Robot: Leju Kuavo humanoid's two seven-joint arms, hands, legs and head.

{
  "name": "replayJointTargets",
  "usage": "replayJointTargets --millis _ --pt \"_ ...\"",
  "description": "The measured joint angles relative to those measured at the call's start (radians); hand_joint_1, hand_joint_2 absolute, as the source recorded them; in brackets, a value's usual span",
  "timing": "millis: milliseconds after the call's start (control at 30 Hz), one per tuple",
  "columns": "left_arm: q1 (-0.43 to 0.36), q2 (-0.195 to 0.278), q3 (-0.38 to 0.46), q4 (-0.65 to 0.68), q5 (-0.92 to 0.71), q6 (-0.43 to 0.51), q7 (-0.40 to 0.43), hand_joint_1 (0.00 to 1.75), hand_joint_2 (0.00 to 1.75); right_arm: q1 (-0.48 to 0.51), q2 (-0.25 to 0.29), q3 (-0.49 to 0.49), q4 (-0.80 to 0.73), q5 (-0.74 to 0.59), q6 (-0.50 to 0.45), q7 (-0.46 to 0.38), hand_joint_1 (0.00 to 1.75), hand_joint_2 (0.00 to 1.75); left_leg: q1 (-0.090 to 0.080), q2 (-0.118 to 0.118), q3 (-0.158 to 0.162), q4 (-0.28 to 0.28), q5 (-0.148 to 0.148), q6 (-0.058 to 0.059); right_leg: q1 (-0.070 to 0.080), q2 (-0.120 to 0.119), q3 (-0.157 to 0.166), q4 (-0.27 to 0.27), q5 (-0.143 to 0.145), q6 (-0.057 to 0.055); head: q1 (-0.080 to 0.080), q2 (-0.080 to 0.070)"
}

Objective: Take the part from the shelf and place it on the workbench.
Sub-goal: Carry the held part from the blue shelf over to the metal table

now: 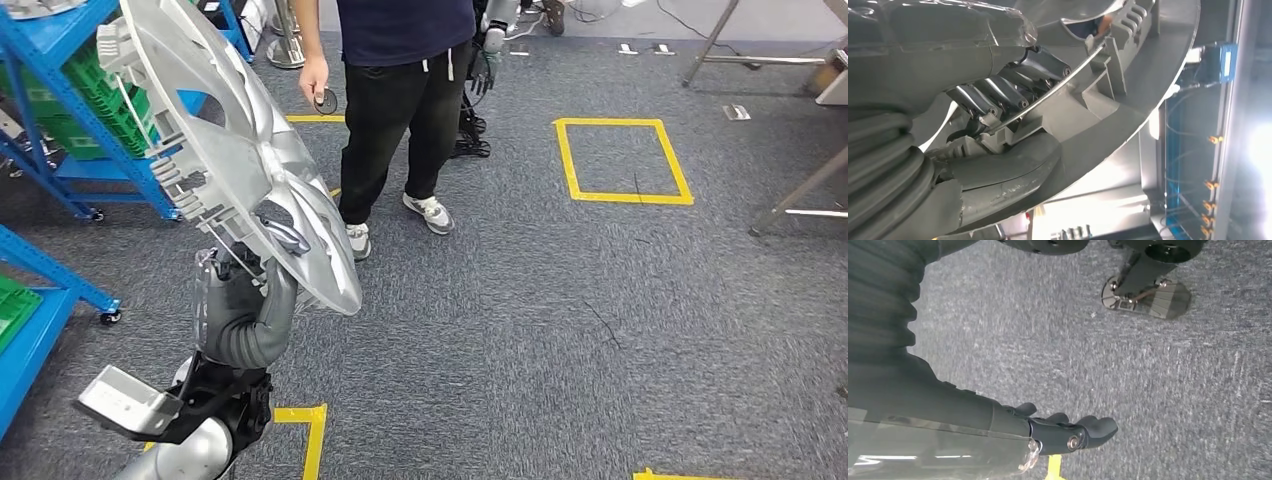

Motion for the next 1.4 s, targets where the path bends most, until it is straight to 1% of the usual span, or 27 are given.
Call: replayJointTargets --millis 33,67,100,167,200,267,333,400,467,500,533,567,600,667,733,800,867,933,1000,1033,1067,1100,1167,1233,1300,1367,1400 --pt "0.000 0.000 0.000 0.002 0.001 0.000 -0.001 1.75 1.75 0.002 0.000 0.000 0.000 -0.001 0.000 0.002 0.00 1.75 0.001 0.001 -0.004 -0.006 0.021 -0.002 -0.001 0.009 0.002 0.002 -0.003 0.001 0.000 0.000" --pt "-0.001 0.001 0.000 0.003 0.002 0.000 -0.001 1.75 1.75 0.005 0.001 0.000 0.000 -0.003 0.000 0.005 0.00 1.75 0.002 -0.002 0.011 -0.048 0.058 -0.003 -0.003 0.019 0.003 0.006 -0.006 0.005 0.000 0.000" --pt "-0.001 0.001 0.000 0.004 0.002 0.000 -0.001 1.75 1.75 0.007 0.001 0.000 0.000 -0.005 0.000 0.008 0.00 1.75 0.005 -0.013 0.036 -0.110 0.098 -0.005 -0.006 0.028 0.004 0.013 -0.012 0.009 -0.001 0.000" --pt "-0.004 0.002 0.000 0.004 0.002 -0.001 -0.002 1.75 1.75 0.008 0.000 0.000 0.001 -0.009 -0.001 0.010 0.00 1.75 0.009 -0.043 0.083 -0.208 0.138 -0.005 -0.008 0.046 -0.001 0.030 -0.024 0.021 -0.001 0.000" --pt "-0.006 0.003 0.000 0.004 0.002 -0.002 -0.001 1.75 1.75 0.008 0.000 0.000 0.001 -0.010 -0.001 0.011 0.00 1.75 0.009 -0.052 0.093 -0.227 0.138 -0.001 -0.009 0.054 -0.005 0.035 -0.027 0.026 -0.002 0.000" --pt "-0.009 0.005 0.000 0.003 0.002 -0.003 0.003 1.75 1.75 0.010 0.000 0.000 0.001 -0.013 -0.001 0.012 0.00 1.75 0.008 -0.045 0.096 -0.231 0.133 0.011 -0.011 0.069 -0.009 0.035 -0.027 0.034 -0.001 0.000" --pt "-0.015 0.007 0.000 0.001 -0.001 -0.005 0.010 1.75 1.75 0.014 0.002 0.000 0.001 -0.016 -0.001 0.011 0.00 1.75 0.009 -0.030 0.102 -0.235 0.132 0.024 -0.011 0.058 -0.015 0.051 -0.040 0.042 0.002 0.000" --pt "-0.019 0.008 0.000 -0.003 -0.003 -0.008 0.016 1.75 1.75 0.013 0.005 0.000 0.000 -0.018 -0.002 0.011 0.00 1.75 0.009 -0.010 0.109 -0.238 0.129 0.034 -0.010 0.021 -0.055 0.139 -0.088 0.052 0.009 0.000" --pt "-0.020 0.008 0.000 -0.005 -0.005 -0.010 0.018 1.75 1.75 0.010 0.006 0.000 0.000 -0.019 -0.003 0.011 0.00 1.75 0.006 0.010 0.112 -0.238 0.124 0.040 -0.012 -0.001 -0.124 0.272 -0.142 0.057 0.012 0.000" --pt "-0.020 0.009 0.000 -0.005 -0.005 -0.011 0.019 1.75 1.75 0.009 0.007 0.000 0.000 -0.019 -0.003 0.011 0.00 1.75 0.004 0.020 0.114 -0.238 0.122 0.041 -0.012 -0.004 -0.149 0.313 -0.149 0.057 0.012 0.000" --pt "-0.020 0.009 0.000 -0.005 -0.005 -0.012 0.020 1.75 1.75 0.010 0.007 0.000 0.000 -0.019 -0.003 0.011 0.00 1.75 0.003 0.027 0.116 -0.238 0.119 0.040 -0.012 -0.005 -0.155 0.318 -0.137 0.055 0.012 0.000" --pt "-0.021 0.010 0.000 -0.005 -0.005 -0.013 0.020 1.75 1.75 0.011 0.007 0.000 0.001 -0.019 -0.003 0.011 0.00 1.75 0.001 0.034 0.119 -0.238 0.117 0.040 -0.011 -0.007 -0.141 0.283 -0.107 0.051 0.012 0.000" --pt "-0.022 0.010 0.000 -0.006 -0.005 -0.014 0.021 1.75 1.75 0.013 0.007 0.000 0.001 -0.019 -0.003 0.010 0.00 1.75 0.000 0.040 0.123 -0.239 0.113 0.038 -0.009 -0.012 -0.110 0.216 -0.065 0.044 0.012 0.000" --pt "-0.026 0.010 0.000 -0.006 -0.005 -0.015 0.020 1.75 1.75 0.012 0.007 0.000 0.001 -0.020 -0.003 0.007 0.00 1.75 -0.002 0.051 0.130 -0.240 0.108 0.033 -0.001 -0.031 -0.048 0.090 -0.015 0.031 0.012 0.000" --pt "-0.030 0.011 0.000 -0.007 -0.003 -0.015 0.016 1.75 1.75 0.009 0.008 0.000 0.001 -0.019 -0.005 0.006 0.00 1.75 -0.003 0.062 0.132 -0.243 0.106 0.024 0.009 -0.040 -0.027 0.044 -0.012 0.022 0.012 0.000" --pt "-0.032 0.011 0.001 -0.008 0.004 -0.015 0.007 1.75 1.75 0.008 0.009 0.000 0.001 -0.019 -0.006 0.005 0.00 1.75 -0.001 0.069 0.138 -0.248 0.103 0.014 0.009 -0.030 -0.022 0.029 -0.009 0.015 0.012 0.000" --pt "-0.034 0.011 0.001 -0.008 0.012 -0.014 -0.005 1.75 1.75 0.008 0.010 0.000 0.001 -0.020 -0.006 0.005 0.00 1.75 0.001 0.042 0.131 -0.220 0.081 0.006 0.004 -0.020 -0.007 0.010 -0.001 0.006 0.010 0.000" --pt "-0.036 0.011 0.002 -0.007 0.015 -0.015 -0.016 1.75 1.75 0.007 0.011 0.000 0.001 -0.022 -0.007 0.004 0.00 1.75 0.000 0.007 0.082 -0.121 0.031 0.002 0.001 -0.011 0.002 0.001 0.001 -0.001 0.005 0.000" --pt "-0.039 0.010 0.000 -0.004 0.021 -0.022 -0.020 1.75 1.75 0.009 0.011 -0.001 0.001 -0.032 -0.006 0.003 0.00 1.75 0.000 0.001 0.016 -0.014 -0.001 -0.001 0.002 0.004 0.003 0.002 -0.001 -0.004 0.003 0.000" --pt "-0.043 0.009 -0.002 0.001 0.025 -0.030 -0.020 1.75 1.75 0.012 0.011 -0.001 0.001 -0.040 -0.005 0.002 0.00 1.75 0.000 0.001 0.001 0.001 0.010 -0.001 0.002 0.012 0.004 0.004 -0.003 -0.004 0.003 0.000" --pt "-0.052 0.006 -0.004 0.008 0.027 -0.039 -0.019 1.75 1.75 0.016 0.011 -0.001 0.001 -0.050 -0.002 0.002 0.00 1.75 0.000 0.001 0.004 -0.022 0.040 -0.001 0.001 0.021 0.005 0.006 -0.005 -0.002 0.003 0.000" --pt "-0.065 0.002 -0.007 0.016 0.029 -0.049 -0.019 1.75 1.75 0.020 0.010 -0.001 0.001 -0.060 0.002 0.001 0.00 1.75 0.001 -0.005 0.024 -0.077 0.083 0.000 0.001 0.029 0.006 0.010 -0.009 0.000 0.002 0.000" --pt "-0.101 -0.011 -0.014 0.037 0.029 -0.064 -0.017 1.75 1.75 0.025 0.009 -0.002 0.002 -0.075 0.012 0.003 0.00 1.75 0.006 -0.040 0.074 -0.191 0.137 0.004 0.000 0.044 0.001 0.023 -0.017 0.009 0.003 0.000" --pt "-0.132 -0.027 -0.026 0.058 0.029 -0.074 -0.014 1.75 1.75 0.027 0.007 -0.002 0.003 -0.081 0.019 0.008 0.00 1.75 0.007 -0.066 0.094 -0.236 0.141 0.010 -0.003 0.059 -0.008 0.030 -0.020 0.020 0.003 0.000" --pt "-0.153 -0.040 -0.036 0.076 0.029 -0.078 -0.010 1.75 1.75 0.029 0.004 -0.002 0.004 -0.083 0.020 0.011 0.00 1.75 0.006 -0.054 0.098 -0.242 0.142 0.018 -0.007 0.075 -0.012 0.028 -0.019 0.031 0.002 0.000" --pt "-0.170 -0.051 -0.044 0.090 0.029 -0.080 -0.008 1.75 1.75 0.031 0.002 -0.002 0.004 -0.084 0.021 0.012 0.00 1.75 0.008 -0.036 0.105 -0.250 0.143 0.029 -0.007 0.060 -0.024 0.054 -0.038 0.043 0.007 0.000" --pt "-0.175 -0.056 -0.047 0.096 0.029 -0.080 -0.008 1.75 1.75 0.031 0.000 -0.002 0.004 -0.084 0.021 0.012 0.00 1.75 0.010 -0.026 0.108 -0.253 0.143 0.034 -0.008 0.042 -0.043 0.096 -0.061 0.049 0.010 0.000"
